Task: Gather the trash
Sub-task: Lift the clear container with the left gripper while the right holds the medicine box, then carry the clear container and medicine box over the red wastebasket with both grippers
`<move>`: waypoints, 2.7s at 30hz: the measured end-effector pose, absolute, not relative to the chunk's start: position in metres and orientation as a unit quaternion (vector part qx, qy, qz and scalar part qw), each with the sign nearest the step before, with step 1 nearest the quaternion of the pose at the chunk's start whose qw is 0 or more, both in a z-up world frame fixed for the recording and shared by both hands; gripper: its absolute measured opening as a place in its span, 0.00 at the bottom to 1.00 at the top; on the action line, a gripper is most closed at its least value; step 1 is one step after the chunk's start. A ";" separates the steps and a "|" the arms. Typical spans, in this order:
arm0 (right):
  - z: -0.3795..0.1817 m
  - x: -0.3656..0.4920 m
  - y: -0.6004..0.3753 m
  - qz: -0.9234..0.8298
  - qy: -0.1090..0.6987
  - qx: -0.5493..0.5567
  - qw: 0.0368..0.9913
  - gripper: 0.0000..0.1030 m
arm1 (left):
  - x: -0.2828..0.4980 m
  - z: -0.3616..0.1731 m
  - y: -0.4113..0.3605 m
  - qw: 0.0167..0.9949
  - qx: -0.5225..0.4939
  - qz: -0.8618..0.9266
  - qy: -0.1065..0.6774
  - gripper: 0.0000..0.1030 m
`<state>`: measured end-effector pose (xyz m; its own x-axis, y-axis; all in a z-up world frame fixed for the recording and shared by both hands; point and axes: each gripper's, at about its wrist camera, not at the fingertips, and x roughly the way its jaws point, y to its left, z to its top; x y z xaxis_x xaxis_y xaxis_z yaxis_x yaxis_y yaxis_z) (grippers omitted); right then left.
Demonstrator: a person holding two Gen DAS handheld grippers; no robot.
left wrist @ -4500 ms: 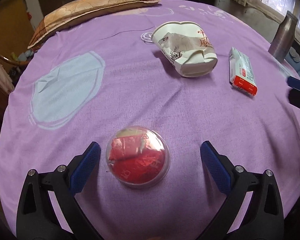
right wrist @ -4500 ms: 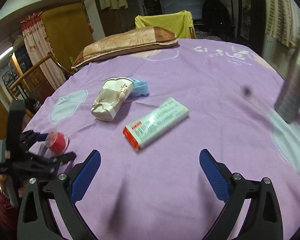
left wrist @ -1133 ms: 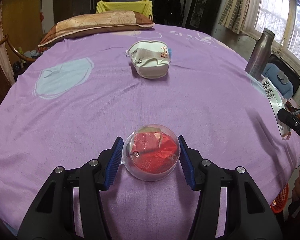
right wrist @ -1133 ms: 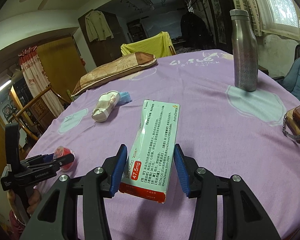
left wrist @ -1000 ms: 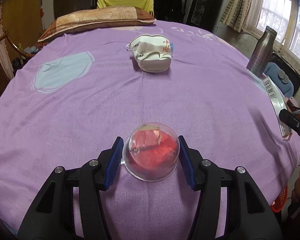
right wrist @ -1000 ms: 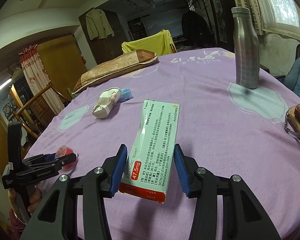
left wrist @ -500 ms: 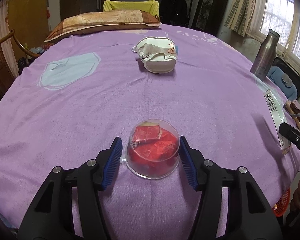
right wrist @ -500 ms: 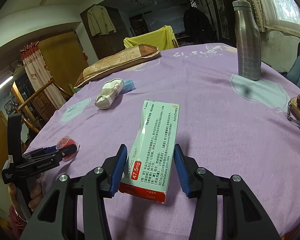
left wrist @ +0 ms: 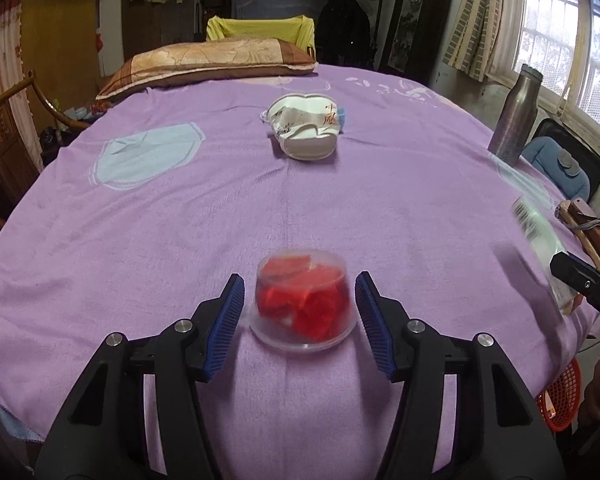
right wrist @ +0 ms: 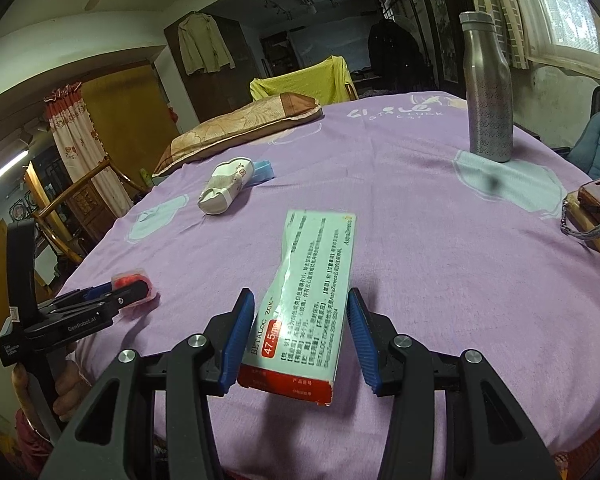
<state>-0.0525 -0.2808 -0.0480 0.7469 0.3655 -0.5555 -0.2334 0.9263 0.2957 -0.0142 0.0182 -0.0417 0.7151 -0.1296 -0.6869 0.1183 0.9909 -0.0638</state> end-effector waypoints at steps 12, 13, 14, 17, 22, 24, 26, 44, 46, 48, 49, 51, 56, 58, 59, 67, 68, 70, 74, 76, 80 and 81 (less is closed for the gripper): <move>-0.045 -0.066 -0.284 0.167 0.325 0.110 0.924 0.56 | -0.028 -0.039 0.015 0.926 -0.012 -0.080 0.368 0.55; -0.047 -0.065 -0.282 0.163 0.327 0.104 0.925 0.60 | -0.027 -0.042 0.015 0.925 -0.012 -0.080 0.371 0.55; -0.049 -0.065 -0.279 0.158 0.329 0.098 0.926 0.61 | -0.026 -0.045 0.015 0.924 -0.012 -0.079 0.374 0.55; -0.054 -0.059 -0.274 0.156 0.334 0.093 0.925 0.65 | -0.025 -0.048 0.016 0.923 -0.011 -0.079 0.376 0.55; -0.066 -0.047 -0.268 0.145 0.348 0.088 0.922 0.68 | -0.018 -0.058 0.021 0.920 -0.019 -0.075 0.384 0.55; -0.070 -0.043 -0.267 0.143 0.350 0.089 0.922 0.68 | -0.016 -0.060 0.024 0.920 -0.025 -0.075 0.384 0.56; -0.071 -0.041 -0.265 0.141 0.351 0.085 0.922 0.68 | -0.014 -0.061 0.025 0.919 -0.030 -0.077 0.385 0.56; -0.042 -0.065 -0.266 0.131 0.292 0.053 0.946 0.42 | -0.034 -0.025 0.017 0.939 -0.022 -0.089 0.331 0.55; -0.033 -0.073 -0.271 0.128 0.280 0.055 0.950 0.42 | -0.039 -0.015 0.010 0.942 -0.016 -0.098 0.321 0.55; -0.024 -0.083 -0.278 0.124 0.267 0.058 0.954 0.42 | -0.043 -0.007 0.001 0.944 -0.010 -0.108 0.312 0.55; -0.020 -0.087 -0.280 0.121 0.262 0.058 0.956 0.42 | -0.046 -0.003 -0.004 0.945 -0.006 -0.114 0.307 0.55; -0.013 -0.097 -0.287 0.116 0.251 0.061 0.959 0.42 | -0.051 0.004 -0.013 0.947 0.001 -0.124 0.298 0.55; 0.003 -0.124 -0.308 0.097 0.223 0.067 0.968 0.42 | -0.063 0.025 -0.044 0.949 0.022 -0.155 0.272 0.55; 0.010 -0.136 -0.318 0.086 0.211 0.069 0.971 0.42 | -0.069 0.032 -0.060 0.950 0.031 -0.170 0.261 0.55; 0.013 -0.143 -0.324 0.080 0.205 0.071 0.973 0.42 | -0.072 0.035 -0.065 0.950 0.035 -0.176 0.258 0.55; 0.027 -0.191 -0.373 0.030 0.168 0.089 0.981 0.42 | -0.096 0.054 -0.134 0.936 0.060 -0.257 0.232 0.55; 0.027 -0.197 -0.381 0.022 0.164 0.092 0.982 0.42 | -0.098 0.055 -0.146 0.934 0.066 -0.266 0.230 0.55; 0.027 -0.209 -0.394 0.007 0.160 0.097 0.982 0.42 | -0.103 0.055 -0.166 0.928 0.075 -0.286 0.229 0.55; 0.022 -0.231 -0.428 -0.029 0.152 0.114 0.981 0.43 | -0.110 0.054 -0.207 0.913 0.094 -0.323 0.228 0.55; 0.018 -0.239 -0.444 -0.044 0.152 0.122 0.980 0.42 | -0.114 0.052 -0.229 0.905 0.104 -0.342 0.230 0.55; 0.004 -0.256 -0.479 -0.082 0.156 0.141 0.974 0.43 | -0.123 0.040 -0.277 0.884 0.129 -0.379 0.240 0.55; 0.000 -0.260 -0.489 -0.092 0.158 0.147 0.972 0.42 | -0.124 0.036 -0.289 0.879 0.133 -0.387 0.244 0.55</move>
